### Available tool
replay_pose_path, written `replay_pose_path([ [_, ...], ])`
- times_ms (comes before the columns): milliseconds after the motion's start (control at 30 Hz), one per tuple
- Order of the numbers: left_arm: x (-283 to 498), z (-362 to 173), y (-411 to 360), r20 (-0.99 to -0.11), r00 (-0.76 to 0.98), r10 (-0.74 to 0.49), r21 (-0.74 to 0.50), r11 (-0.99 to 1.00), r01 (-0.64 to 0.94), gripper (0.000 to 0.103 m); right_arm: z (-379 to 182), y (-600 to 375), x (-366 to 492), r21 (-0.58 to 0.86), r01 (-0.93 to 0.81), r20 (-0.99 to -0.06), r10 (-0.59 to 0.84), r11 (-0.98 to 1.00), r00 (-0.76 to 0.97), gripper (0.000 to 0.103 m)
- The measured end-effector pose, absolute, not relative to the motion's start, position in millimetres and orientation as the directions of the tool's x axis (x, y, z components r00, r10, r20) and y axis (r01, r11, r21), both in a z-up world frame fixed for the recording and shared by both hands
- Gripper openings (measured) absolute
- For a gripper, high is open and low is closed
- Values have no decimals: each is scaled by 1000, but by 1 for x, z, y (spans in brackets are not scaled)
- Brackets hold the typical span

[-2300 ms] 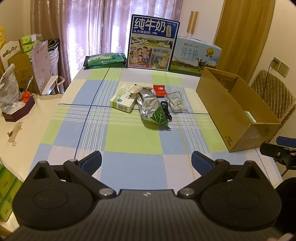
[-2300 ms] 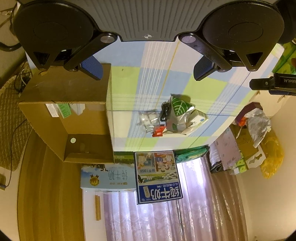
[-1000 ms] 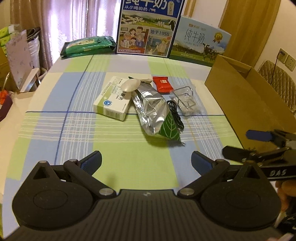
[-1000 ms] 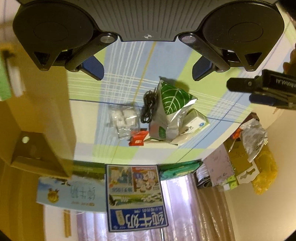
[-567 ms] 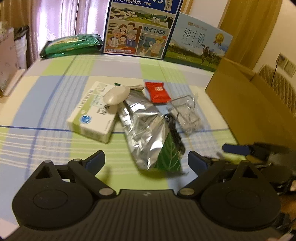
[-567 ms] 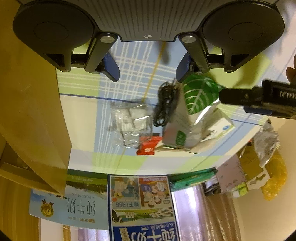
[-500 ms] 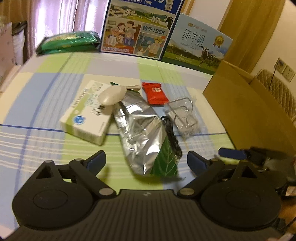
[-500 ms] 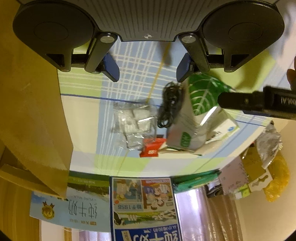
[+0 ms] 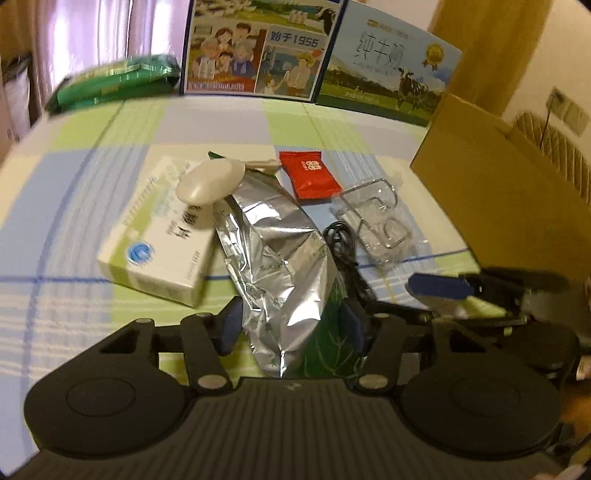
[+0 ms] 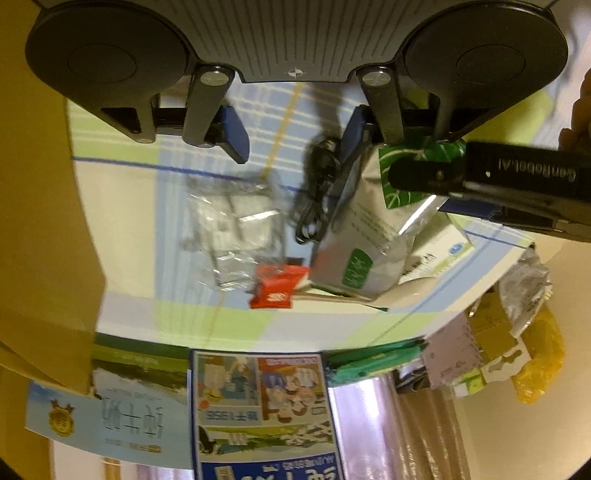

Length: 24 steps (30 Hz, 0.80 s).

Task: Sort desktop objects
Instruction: 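Grasp the silver foil bag with the left tool while the right tool grasps the black cable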

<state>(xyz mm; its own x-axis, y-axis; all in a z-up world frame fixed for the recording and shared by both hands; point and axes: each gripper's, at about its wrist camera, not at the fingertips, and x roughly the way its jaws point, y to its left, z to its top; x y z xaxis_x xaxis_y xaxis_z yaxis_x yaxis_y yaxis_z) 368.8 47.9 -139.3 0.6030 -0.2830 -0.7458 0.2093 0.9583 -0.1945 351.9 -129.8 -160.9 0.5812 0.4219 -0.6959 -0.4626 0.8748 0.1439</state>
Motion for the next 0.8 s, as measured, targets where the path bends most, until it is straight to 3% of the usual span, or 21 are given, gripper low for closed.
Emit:
replay_pose_path([
  [267, 362, -138, 56, -751, 593, -290, -182, 954, 236, 51, -168, -108, 362, 126, -487, -691, 429, 864, 582, 43],
  [333, 361, -138, 56, -752, 590, -294, -183, 953, 242, 50, -170, -105, 363, 107, -490, -688, 420, 865, 592, 37],
  [367, 360, -138, 55, -753, 588, -295, -182, 952, 244, 49, -170, -104, 363, 100, -489, -687, 416, 867, 596, 25],
  [400, 359, -138, 55, -754, 586, -296, -182, 952, 247, 47, -170, -104, 362, 90, -488, -690, 408, 868, 598, 22],
  [800, 280, -127, 28, -793, 526, -308, -158, 937, 311, 41, -152, -138, 287, 128, -445, -765, 374, 886, 524, 21],
])
